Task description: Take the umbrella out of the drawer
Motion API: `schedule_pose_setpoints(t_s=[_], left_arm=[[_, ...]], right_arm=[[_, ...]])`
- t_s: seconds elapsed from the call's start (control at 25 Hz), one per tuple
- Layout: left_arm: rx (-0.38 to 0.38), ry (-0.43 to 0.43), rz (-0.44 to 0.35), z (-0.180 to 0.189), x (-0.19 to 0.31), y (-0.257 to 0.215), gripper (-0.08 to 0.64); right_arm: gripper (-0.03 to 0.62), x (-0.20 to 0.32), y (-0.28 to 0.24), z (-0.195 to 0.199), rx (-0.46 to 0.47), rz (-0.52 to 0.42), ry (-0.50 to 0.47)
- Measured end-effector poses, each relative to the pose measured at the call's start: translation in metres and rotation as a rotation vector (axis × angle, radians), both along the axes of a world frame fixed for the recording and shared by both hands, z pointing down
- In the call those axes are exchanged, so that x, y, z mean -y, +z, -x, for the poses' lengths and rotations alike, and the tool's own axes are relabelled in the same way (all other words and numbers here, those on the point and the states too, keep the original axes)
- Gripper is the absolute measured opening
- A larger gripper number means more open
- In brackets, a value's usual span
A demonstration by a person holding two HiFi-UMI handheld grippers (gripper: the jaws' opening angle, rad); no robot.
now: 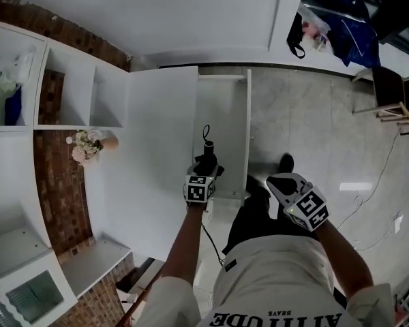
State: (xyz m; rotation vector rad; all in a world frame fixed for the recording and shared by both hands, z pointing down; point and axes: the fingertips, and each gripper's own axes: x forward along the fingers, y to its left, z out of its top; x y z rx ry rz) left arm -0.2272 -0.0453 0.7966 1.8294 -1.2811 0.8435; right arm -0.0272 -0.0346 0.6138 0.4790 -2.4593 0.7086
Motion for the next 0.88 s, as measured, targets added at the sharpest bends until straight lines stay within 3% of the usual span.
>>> schedule_pose_setpoints(t_s=[0.48, 0.88], left_arm=[[-0.147, -0.26, -0.19, 0.022, -0.024, -0.076, 0.213], [-0.242, -0.409, -0.403, 0.019, -0.054, -0.17, 0.213]], right_arm=[[0.034, -0.015, -0.022, -0.004, 0.005, -0.032, 0.048], [0.034, -0.009, -0.053, -0.01, 0.036, -0.117, -0.034]])
